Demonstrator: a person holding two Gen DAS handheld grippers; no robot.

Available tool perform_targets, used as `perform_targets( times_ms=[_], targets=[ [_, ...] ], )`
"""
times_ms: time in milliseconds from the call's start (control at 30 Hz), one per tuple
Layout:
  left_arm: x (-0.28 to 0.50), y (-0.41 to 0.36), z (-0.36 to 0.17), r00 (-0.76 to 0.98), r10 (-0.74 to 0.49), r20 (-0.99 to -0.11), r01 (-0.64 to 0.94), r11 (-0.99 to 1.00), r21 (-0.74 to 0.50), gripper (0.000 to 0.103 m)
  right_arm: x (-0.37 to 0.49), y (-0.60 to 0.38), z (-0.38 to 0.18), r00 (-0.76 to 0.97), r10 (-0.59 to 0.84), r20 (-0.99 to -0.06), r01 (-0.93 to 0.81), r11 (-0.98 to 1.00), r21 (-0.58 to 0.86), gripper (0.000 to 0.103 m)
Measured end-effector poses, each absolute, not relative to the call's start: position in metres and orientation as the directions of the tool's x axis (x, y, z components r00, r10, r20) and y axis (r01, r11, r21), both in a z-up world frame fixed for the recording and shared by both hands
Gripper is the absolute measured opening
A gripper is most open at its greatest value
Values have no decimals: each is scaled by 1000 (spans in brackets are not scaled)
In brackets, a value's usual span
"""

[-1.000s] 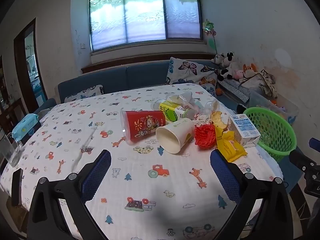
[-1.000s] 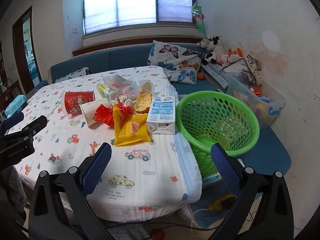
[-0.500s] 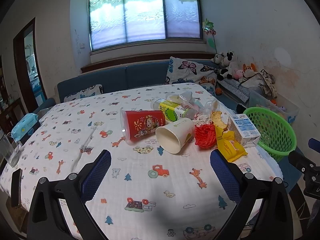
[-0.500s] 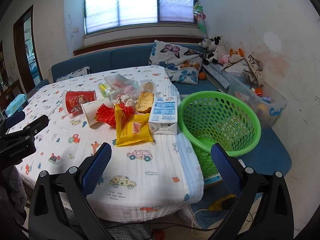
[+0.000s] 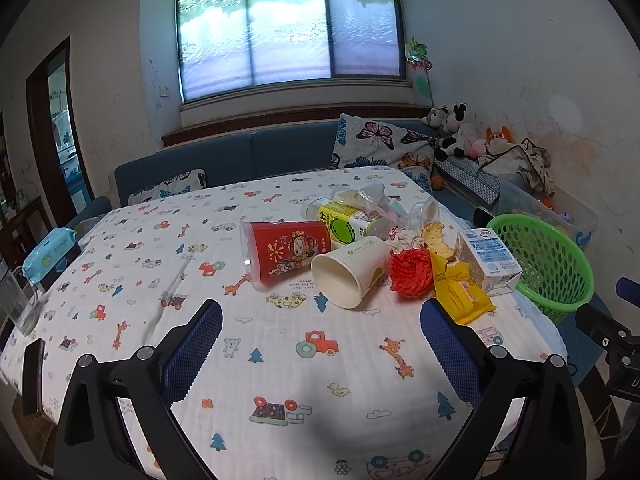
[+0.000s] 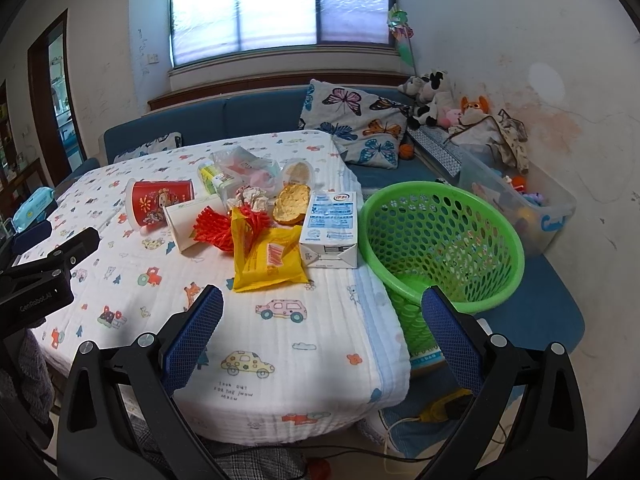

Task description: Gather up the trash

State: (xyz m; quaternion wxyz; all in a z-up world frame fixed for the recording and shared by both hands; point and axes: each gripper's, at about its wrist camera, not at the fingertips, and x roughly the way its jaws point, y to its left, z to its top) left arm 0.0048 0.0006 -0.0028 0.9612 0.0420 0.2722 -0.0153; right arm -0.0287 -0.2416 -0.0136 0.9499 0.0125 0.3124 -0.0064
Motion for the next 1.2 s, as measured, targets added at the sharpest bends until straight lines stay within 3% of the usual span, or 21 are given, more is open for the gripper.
perform_targets(
  times_ms=[1200],
  targets=[
    [35, 9, -7, 837, 10, -547, 43, 995, 85, 96, 5, -247, -28, 774, 21, -633, -3, 1000, 29, 96]
  ],
)
